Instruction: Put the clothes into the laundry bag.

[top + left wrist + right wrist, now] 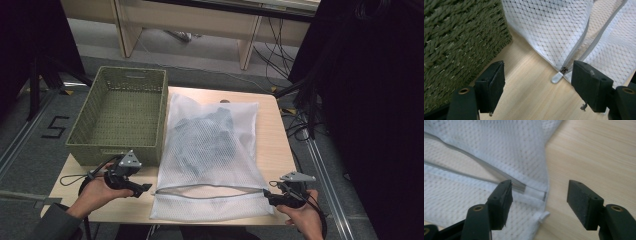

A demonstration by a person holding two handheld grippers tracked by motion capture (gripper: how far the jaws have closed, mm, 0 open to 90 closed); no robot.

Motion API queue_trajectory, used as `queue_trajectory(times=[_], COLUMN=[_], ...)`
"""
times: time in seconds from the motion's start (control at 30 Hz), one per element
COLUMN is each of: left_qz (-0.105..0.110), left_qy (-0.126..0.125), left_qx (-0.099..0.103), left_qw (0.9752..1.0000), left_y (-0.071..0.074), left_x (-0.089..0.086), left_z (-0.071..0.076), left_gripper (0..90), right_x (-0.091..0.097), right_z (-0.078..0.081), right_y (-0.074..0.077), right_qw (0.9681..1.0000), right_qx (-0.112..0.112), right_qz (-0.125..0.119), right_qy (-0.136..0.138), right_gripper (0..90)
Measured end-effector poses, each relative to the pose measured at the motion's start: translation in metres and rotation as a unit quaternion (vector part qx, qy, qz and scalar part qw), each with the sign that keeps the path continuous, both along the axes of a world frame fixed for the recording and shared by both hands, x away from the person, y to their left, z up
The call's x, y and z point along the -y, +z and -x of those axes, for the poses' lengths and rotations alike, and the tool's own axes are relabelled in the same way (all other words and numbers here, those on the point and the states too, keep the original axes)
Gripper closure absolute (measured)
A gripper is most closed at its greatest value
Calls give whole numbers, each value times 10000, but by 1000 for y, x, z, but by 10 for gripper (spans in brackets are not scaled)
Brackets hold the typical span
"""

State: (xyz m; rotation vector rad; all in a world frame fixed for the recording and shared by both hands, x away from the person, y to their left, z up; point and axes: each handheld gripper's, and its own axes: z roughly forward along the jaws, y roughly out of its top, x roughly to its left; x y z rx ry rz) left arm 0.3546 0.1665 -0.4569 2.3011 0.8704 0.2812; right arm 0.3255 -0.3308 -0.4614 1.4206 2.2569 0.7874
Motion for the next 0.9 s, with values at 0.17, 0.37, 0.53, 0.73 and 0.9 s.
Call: queue_trajectory(times=[0.17,0.37,0.53,0.73,0.9], left_qz=[10,37,11,-89,-108], left_qy=[-51,-21,-48,-156,-251], left_qx=[40,28,39,0,45], left_qw=[10000,10000,10000,9998,9996], left_y=[0,0,-1,-2,-3], left_x=[0,0,0,3,5], left_z=[3,8,11,16,18], left_gripper=[262,259,257,256,256], right_x=[-5,-12,-19,-19,-21], right_z=[7,17,27,34,40], right_y=[3,7,8,8,8], right_qw=[9992,9977,9970,9968,9964], right_qx=[94,165,154,235,220], right_qz=[-373,-604,-679,-613,-629], right_qy=[140,268,326,445,527], right_gripper=[353,333,320,306,304])
